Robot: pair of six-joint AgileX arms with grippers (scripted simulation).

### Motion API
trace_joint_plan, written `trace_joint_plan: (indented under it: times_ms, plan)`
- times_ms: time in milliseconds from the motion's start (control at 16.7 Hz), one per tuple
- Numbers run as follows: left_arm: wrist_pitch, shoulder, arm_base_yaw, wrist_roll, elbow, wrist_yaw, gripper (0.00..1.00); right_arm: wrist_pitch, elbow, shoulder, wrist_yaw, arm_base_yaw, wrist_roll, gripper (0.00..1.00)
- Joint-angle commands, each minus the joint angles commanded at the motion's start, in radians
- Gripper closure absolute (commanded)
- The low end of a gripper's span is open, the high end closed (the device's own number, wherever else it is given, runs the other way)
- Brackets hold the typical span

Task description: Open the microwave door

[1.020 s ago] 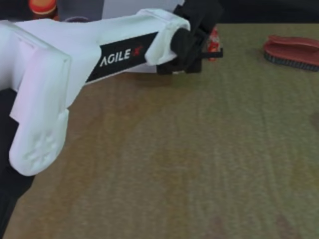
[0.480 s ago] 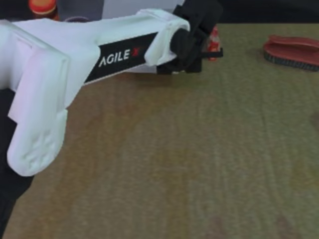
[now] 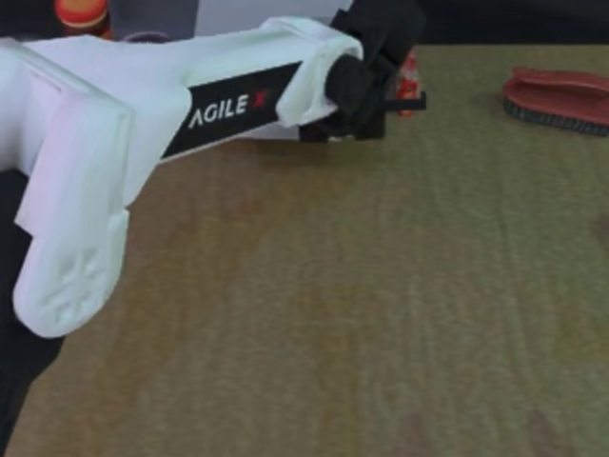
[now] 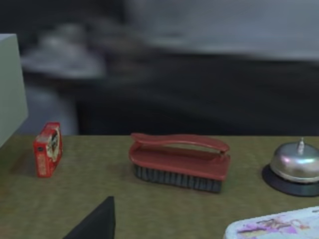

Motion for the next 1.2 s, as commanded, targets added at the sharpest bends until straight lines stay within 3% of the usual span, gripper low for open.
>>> trace_joint_plan:
  times_ms: [1200]
  plan:
    - [0.064,-0.055,0.004,0.057,-0.098,0.036,1.0,0.0,0.0,0.0,0.0,0.0,0.0,0.0]
